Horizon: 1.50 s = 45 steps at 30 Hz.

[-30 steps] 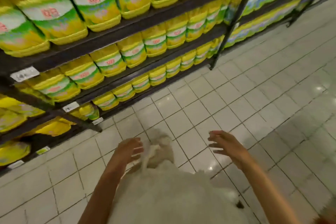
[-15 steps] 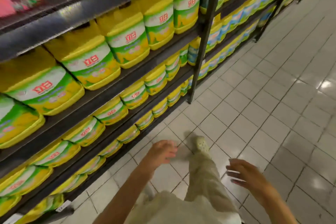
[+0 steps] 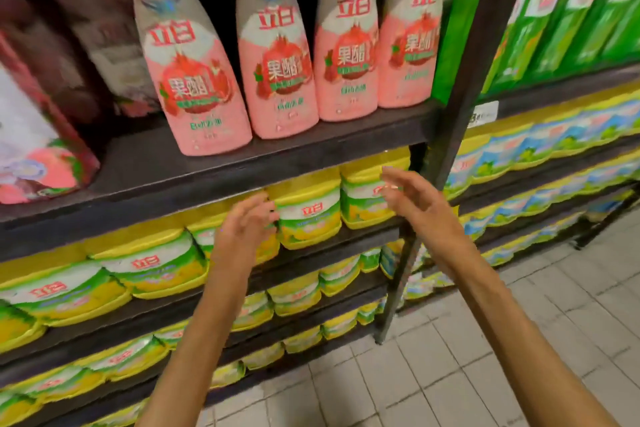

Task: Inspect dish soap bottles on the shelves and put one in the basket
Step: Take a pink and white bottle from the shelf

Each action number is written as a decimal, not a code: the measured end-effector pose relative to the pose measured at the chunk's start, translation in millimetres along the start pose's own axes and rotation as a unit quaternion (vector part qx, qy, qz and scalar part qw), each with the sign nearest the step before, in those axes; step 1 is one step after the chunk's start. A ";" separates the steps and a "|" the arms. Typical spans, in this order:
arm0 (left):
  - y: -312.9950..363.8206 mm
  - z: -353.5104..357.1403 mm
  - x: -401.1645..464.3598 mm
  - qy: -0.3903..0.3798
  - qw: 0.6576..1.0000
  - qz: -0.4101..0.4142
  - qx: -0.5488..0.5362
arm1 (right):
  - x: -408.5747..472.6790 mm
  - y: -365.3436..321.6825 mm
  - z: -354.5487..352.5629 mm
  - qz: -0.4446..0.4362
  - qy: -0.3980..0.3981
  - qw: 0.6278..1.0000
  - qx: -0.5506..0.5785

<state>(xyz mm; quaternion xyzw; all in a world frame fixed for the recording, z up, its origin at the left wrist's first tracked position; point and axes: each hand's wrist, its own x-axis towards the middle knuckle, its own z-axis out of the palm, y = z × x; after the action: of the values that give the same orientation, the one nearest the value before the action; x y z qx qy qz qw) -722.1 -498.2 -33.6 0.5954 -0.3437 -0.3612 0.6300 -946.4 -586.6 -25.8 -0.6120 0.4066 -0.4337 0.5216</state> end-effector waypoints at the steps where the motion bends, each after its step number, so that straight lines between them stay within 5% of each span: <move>1: 17.4 3.4 12.6 0.026 0.999 0.039 -0.007 | 17.9 -15.0 2.0 -0.034 -0.006 0.999 0.007; 8: 92.6 -16.1 78.2 0.183 0.950 0.247 0.049 | 98.8 -96.3 55.5 -0.172 -0.095 0.980 0.041; 12: 97.9 -28.4 113.0 0.223 0.931 0.265 0.114 | 122.4 -122.5 98.3 -0.205 -0.131 0.968 0.064; 20: 80.8 -41.8 150.1 0.154 0.976 0.128 0.084 | 159.0 -163.0 174.4 -0.208 -0.152 0.966 -0.020; 24: 72.9 -48.4 153.6 0.155 0.976 0.121 0.096 | 162.8 -159.9 193.9 -0.194 -0.150 0.968 -0.057; 32: 76.0 -49.2 114.3 0.120 0.977 0.151 0.095 | 152.0 -162.4 189.6 -0.160 -0.243 0.955 0.058; 39: 80.3 -61.7 67.2 0.033 0.985 0.163 0.038 | 125.2 -163.8 181.8 -0.144 -0.235 0.941 0.196; 45: 63.5 -58.8 31.6 -0.006 0.990 0.134 -0.040 | 104.9 -161.9 170.8 -0.086 -0.275 0.943 0.164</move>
<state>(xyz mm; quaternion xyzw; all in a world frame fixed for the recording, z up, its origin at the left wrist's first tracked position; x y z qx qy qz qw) -652.6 -494.1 26.7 0.5161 -0.4091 -0.2904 0.6942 -745.2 -617.1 132.2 -0.6464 0.1164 -0.3518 0.6670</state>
